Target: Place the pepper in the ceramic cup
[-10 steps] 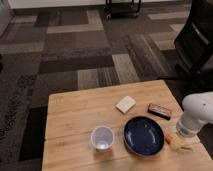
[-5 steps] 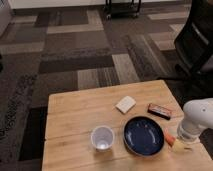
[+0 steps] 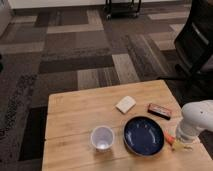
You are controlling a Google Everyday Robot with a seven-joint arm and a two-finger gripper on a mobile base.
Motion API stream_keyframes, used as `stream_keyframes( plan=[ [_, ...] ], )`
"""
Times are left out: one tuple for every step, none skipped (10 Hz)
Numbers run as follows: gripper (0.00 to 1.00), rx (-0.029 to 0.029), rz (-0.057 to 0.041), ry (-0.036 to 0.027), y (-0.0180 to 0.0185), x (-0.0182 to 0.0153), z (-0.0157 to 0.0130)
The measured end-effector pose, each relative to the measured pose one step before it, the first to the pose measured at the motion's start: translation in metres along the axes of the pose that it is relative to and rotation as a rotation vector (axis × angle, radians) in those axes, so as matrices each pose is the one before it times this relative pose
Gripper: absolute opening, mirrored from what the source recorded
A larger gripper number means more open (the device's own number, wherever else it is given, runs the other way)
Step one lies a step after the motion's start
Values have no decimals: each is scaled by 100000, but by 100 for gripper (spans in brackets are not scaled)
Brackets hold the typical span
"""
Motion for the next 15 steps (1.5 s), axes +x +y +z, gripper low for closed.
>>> stream_keyframes(
  plan=[
    [0, 1624, 984, 1699, -503, 222, -912],
    [0, 2401, 2079, 3308, -943, 710, -1768],
    [0, 2000, 1630, 4310, -871, 898, -1672],
    [0, 2180, 947, 6033, -945, 641, -2159],
    [0, 852, -102, 2080, -317, 143, -975],
    [0, 607, -1417, 1297, -66, -380, -1272],
    [0, 331, -10282, -2423, 1030, -2771, -1499],
    [0, 1193, -9175, -2798, 638, -2382, -953],
    [0, 2576, -13539, -4028, 462, -3218, -1667],
    [0, 225, -4313, -1773, 216, -1098, -614],
    [0, 626, -8034, -3965, 289, -1971, -1123],
    [0, -576, -8129, -8829, 486, -2680, -1716],
    [0, -368, -4205, -6123, 260, -1554, -1061],
    [0, -119, -971, -845, 10, -381, -133],
    [0, 3, 80, 8, 15, 35, -9]
  ],
)
